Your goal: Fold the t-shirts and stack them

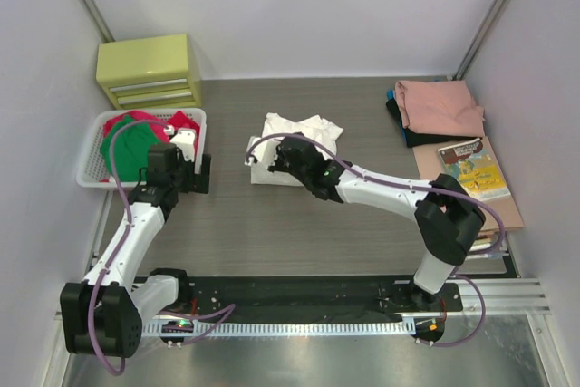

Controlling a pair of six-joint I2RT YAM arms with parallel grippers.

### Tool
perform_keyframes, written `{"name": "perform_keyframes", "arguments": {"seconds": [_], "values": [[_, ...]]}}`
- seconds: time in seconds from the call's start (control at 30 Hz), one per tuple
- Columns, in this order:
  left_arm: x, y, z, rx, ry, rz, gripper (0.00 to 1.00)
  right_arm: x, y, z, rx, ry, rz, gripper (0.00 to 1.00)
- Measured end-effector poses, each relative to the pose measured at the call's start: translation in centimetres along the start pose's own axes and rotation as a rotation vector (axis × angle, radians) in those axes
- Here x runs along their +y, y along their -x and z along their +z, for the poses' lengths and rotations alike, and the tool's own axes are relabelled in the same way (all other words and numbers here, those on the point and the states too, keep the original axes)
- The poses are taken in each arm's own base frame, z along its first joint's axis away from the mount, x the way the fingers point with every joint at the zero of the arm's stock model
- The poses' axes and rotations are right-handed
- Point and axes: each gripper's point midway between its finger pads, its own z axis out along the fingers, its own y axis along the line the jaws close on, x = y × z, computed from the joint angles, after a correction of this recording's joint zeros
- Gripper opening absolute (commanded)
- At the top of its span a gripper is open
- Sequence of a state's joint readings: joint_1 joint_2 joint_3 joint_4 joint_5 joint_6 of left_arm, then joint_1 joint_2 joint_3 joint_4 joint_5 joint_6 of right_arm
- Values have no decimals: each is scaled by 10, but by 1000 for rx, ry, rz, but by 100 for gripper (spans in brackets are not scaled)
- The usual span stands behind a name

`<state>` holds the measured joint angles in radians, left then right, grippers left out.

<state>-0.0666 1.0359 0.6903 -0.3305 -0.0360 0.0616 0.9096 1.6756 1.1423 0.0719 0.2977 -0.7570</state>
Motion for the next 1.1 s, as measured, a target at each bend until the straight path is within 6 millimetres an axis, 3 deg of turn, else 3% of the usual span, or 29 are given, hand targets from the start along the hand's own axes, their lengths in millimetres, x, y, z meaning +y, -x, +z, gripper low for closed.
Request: {"name": "perform_keyframes", "arguments": {"seconds": [0.27,0.63,0.83,0.87,0.93,0.97,1.0,1.1], "values": [[-1,-6,1,13,-5,6,100,-38,-23,44,55,-38,5,1],[-3,-12,3,25,-16,20,100,-87,-26,73,63,-101,-14,1],[-3,-12,2,26,-18,23,100,-99,-47,95,102,-115,-15,1],[-3,-12,2,26,-18,23,100,-98,-53,98,113,-113,-15,8],[-3,-12,2,27,-19,24,100,-96,-64,103,134,-107,-13,49],[-3,-12,2,27,-19,26,100,-95,-69,105,145,-106,-12,85],[-3,-13,2,27,-19,26,100,-95,-74,107,157,-111,-14,99],[-6,-12,2,25,-35,26,100,-99,-84,108,184,-128,-22,100]]}}
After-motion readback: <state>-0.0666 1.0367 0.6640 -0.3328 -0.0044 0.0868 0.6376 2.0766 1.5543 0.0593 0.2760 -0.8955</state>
